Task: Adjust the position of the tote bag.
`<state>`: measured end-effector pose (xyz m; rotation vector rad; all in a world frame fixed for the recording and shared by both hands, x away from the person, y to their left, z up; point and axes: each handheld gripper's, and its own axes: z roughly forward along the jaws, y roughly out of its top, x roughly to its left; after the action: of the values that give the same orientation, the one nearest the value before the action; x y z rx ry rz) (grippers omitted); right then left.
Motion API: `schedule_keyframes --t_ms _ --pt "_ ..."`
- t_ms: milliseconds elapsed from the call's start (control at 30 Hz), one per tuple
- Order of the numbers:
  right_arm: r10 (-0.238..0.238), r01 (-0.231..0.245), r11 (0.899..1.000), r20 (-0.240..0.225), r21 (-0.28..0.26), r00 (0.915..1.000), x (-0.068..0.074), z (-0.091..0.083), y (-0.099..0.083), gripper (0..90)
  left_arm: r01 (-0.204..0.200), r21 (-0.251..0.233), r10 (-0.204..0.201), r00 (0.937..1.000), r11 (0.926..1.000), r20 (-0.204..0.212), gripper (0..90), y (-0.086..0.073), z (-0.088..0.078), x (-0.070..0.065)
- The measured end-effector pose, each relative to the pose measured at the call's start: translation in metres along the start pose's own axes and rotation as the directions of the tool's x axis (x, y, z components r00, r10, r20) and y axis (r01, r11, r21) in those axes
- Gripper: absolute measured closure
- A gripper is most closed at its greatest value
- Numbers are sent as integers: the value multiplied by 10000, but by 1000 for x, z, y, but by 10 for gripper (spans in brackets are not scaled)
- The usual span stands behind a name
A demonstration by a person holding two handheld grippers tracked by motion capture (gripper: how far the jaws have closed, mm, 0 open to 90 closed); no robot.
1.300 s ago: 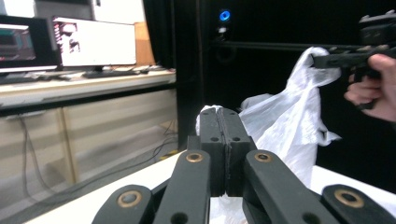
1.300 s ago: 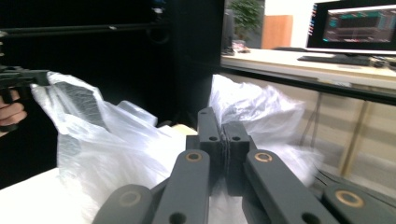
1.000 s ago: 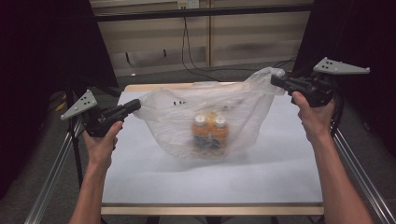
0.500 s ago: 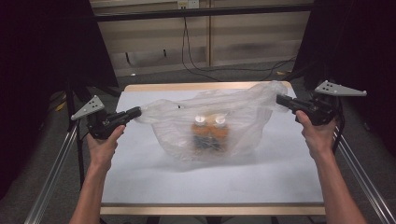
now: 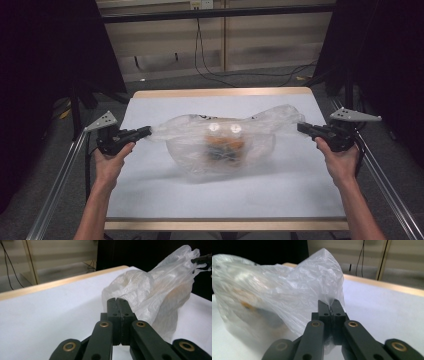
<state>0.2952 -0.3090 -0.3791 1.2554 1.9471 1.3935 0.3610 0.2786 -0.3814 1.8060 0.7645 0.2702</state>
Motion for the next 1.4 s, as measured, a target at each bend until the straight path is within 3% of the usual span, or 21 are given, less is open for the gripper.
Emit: schedule_keyframes --t_ms 167,267,367,467,500,600,633,700,767,833,900,967,1100,1167,1367,1400 --pt "65 -67 9999 130 120 9999 -2 7 -3 892 -105 279 113 9996 9996 -275 899 -3 10 2" --pt "40 -51 9991 246 421 9997 -4 17 -6 892 -128 729 157 9991 9973 -396 899 -8 17 5" --pt "-54 26 9969 359 786 9993 -5 27 -12 892 -65 925 96 9994 9957 -334 898 -13 24 9" --pt "-35 -15 9952 503 982 9987 -6 36 -14 892 -58 1086 119 9984 9941 -554 898 -15 32 10" --pt "-30 -26 9944 524 1054 9986 -7 39 -15 892 -128 1263 218 9973 9919 -700 898 -16 35 10" --pt "9 -95 9902 616 1395 9981 -10 49 -20 892 -85 1659 188 9980 9861 -610 899 -23 45 12" --pt "46 -124 9896 548 1435 9985 -10 52 -23 892 -260 1890 391 9970 9816 -661 899 -24 46 12" --pt "-169 60 9853 628 1707 9979 -9 55 -27 892 -339 2166 485 9969 9757 -621 900 -27 48 12" --pt "-115 17 9848 556 1736 9984 -10 54 -29 892 -113 2153 208 9989 9765 -420 899 -30 46 15" --pt "-78 -3 9856 475 1689 9988 -10 52 -31 892 -162 2303 280 9985 9730 -481 900 -33 44 16" --pt "-189 84 9825 549 1859 9983 -10 51 -34 892 -334 2747 562 9956 9609 -753 899 -36 45 16" --pt "-134 26 9800 530 1988 9985 -11 52 -39 893 -43 2386 153 9989 9711 -443 900 -40 45 20" --pt "62 -94 9821 177 1880 9998 -15 52 -43 893 -146 2489 266 9986 9684 -450 900 -41 44 22" --pt "34 -62 9797 142 2003 9999 -15 54 -44 893 -384 2815 573 9966 9588 -591 900 -42 47 22" --pt "-66 23 9609 149 2769 9999 -16 65 -55 893 -374 3490 626 9962 9364 -612 900 -52 55 23" --pt "-64 22 9592 139 2827 9999 -17 66 -56 893 -521 3549 774 9953 9334 -574 900 -52 55 24"
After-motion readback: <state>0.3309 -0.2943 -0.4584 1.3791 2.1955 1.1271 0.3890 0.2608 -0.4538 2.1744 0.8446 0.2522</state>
